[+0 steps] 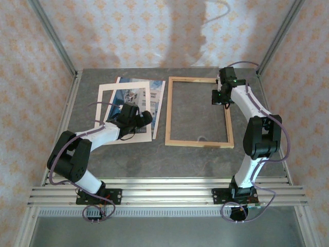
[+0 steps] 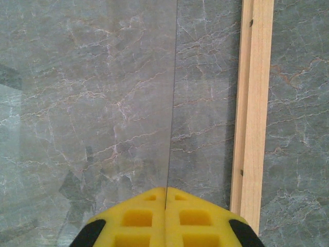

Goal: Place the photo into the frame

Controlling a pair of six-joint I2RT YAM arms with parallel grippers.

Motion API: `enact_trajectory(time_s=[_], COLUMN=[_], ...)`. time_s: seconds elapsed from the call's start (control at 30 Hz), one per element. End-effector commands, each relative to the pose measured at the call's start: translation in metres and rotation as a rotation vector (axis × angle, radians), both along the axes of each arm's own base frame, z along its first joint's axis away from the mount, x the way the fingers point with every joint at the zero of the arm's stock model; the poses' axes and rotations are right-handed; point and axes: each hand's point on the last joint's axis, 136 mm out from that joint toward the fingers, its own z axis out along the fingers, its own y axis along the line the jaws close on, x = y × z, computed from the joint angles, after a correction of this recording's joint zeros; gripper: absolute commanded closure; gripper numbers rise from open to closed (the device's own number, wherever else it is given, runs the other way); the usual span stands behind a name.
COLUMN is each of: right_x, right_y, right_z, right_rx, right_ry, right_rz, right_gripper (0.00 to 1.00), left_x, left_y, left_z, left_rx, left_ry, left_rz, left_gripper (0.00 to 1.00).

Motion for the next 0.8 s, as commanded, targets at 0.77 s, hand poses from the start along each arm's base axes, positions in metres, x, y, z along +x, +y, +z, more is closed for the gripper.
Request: enact_trajectory(time_s=[0.77], right_x=[0.0067], right_y=[-0.0116], right_z=[0.0187], right_rx=[-0.052], right_ry=[-0.051], right_rz=[-0.022], right_gripper=[1.00], left_x=[0.0038], left_y=[-0.0036], left_z=[0.0007], left_rx=[-0.012], left_ry=[-0.006], left_rz=[0.000], left_gripper=[0.00])
